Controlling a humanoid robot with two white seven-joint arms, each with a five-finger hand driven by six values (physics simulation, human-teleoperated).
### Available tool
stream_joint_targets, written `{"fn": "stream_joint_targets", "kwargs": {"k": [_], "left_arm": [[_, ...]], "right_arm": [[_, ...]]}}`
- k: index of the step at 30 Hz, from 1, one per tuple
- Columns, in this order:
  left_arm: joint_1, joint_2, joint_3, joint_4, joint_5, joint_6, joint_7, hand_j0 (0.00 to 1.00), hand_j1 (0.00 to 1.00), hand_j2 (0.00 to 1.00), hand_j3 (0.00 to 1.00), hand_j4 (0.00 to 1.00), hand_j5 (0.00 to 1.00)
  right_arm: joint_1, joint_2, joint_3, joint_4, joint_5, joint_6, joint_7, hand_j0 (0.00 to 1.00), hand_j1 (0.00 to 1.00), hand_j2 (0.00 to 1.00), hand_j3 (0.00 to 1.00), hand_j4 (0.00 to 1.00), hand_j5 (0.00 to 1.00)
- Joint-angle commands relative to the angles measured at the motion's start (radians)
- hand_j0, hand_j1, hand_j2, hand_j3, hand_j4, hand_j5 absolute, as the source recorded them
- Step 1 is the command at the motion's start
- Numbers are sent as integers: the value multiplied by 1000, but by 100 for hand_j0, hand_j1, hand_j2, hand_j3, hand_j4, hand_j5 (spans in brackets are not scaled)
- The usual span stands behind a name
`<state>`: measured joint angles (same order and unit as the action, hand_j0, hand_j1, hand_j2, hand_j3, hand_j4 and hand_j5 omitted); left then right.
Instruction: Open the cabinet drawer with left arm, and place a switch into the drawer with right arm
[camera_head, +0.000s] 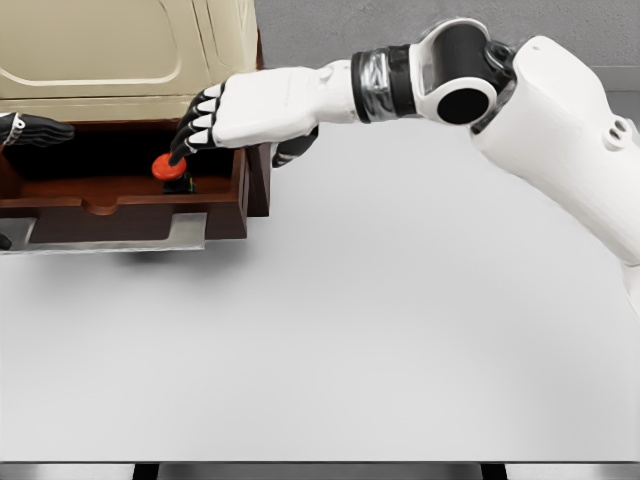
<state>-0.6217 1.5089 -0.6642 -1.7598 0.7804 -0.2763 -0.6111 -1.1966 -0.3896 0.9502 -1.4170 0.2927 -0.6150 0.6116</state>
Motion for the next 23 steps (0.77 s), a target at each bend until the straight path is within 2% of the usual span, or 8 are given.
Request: {"fn": "stream_joint_targets", "kwargs": {"k": [1, 3, 5, 6, 7, 12, 17, 23], "left_arm": [[-1, 1, 9, -3, 10, 5, 0, 100, 100, 100, 100, 100, 100], [-18, -38, 9, -3, 11, 8, 0, 100, 100, 100, 100, 100, 100], [-27, -70, 11, -3, 10, 5, 0, 100, 100, 100, 100, 100, 100], [-35, -87, 11, -3, 10, 5, 0, 100, 100, 100, 100, 100, 100], [-35, -108, 11, -3, 10, 3, 0, 100, 100, 100, 100, 100, 100], [-35, -237, 6, -4, -18, -49, 0, 100, 100, 100, 100, 100, 100], [-41, -294, 6, -4, -20, -60, 0, 100, 100, 100, 100, 100, 100], [-41, -297, 6, -4, -20, -60, 0, 100, 100, 100, 100, 100, 100]], "right_arm": [[6, -199, -102, -193, -7, 4, -1, 100, 100, 100, 100, 100, 100], [120, -354, -114, -322, -7, 4, -1, 100, 100, 100, 100, 100, 100], [250, -506, -188, -310, -10, 4, -1, 100, 100, 100, 100, 100, 100], [305, -528, -231, -295, -10, 4, -1, 100, 100, 100, 100, 100, 100], [337, -528, -231, -283, -7, 4, -1, 100, 100, 100, 100, 100, 100], [391, -565, -234, -252, -3, 4, -1, 100, 100, 100, 100, 100, 100], [407, -563, -234, -220, -4, 4, -1, 100, 100, 100, 100, 100, 100], [408, -557, -234, -174, -3, 4, -1, 100, 100, 100, 100, 100, 100]]}}
